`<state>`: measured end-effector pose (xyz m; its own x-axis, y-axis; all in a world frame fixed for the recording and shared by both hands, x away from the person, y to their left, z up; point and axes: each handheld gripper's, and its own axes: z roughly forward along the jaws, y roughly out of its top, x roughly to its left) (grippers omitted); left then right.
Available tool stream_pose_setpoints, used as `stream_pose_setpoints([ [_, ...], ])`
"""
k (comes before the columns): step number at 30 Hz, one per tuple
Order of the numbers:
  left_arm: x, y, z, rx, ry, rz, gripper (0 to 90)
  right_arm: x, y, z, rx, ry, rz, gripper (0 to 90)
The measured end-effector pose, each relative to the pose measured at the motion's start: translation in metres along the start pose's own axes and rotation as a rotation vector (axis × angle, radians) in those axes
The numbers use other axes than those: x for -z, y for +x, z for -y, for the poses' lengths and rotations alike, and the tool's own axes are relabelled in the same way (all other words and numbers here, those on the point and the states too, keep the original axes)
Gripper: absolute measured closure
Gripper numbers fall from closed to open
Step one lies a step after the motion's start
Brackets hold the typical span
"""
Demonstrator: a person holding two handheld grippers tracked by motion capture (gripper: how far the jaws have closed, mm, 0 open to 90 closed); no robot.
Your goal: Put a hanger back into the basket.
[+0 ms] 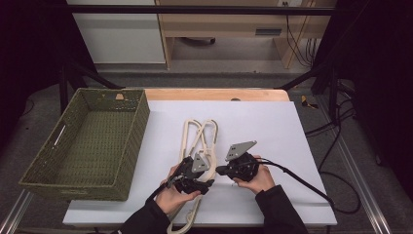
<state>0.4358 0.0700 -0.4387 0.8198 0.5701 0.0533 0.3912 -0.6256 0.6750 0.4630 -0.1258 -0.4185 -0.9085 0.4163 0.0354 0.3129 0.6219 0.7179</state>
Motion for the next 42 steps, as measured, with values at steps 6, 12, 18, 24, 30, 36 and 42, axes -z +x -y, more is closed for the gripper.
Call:
stream_pose_setpoints([
  [6,-0.004,0.000,0.002,0.021,0.033,0.023,62.1,-0.002,0.001,0.000,0.008,0.009,-0.003,89.2],
  [12,-0.004,-0.005,0.002,0.023,0.048,0.011,70.6,-0.003,0.002,0.000,0.005,0.009,-0.008,89.1],
  [18,0.003,-0.004,0.000,0.040,0.035,0.014,71.7,0.003,0.003,-0.002,0.012,-0.035,-0.012,87.4],
  [24,0.012,-0.003,-0.001,0.055,0.035,0.003,72.9,0.034,0.004,-0.008,0.006,-0.221,0.004,79.8],
  [30,0.026,-0.002,-0.002,0.063,0.023,-0.028,74.3,0.074,0.000,-0.004,-0.021,-0.347,0.125,65.7],
  [36,0.046,0.007,-0.002,0.089,0.010,-0.064,76.6,0.086,-0.015,0.013,-0.126,-0.398,0.221,46.5],
  [42,0.067,0.022,0.001,0.133,-0.017,-0.093,79.2,0.087,-0.025,0.028,-0.216,-0.422,0.272,30.4],
])
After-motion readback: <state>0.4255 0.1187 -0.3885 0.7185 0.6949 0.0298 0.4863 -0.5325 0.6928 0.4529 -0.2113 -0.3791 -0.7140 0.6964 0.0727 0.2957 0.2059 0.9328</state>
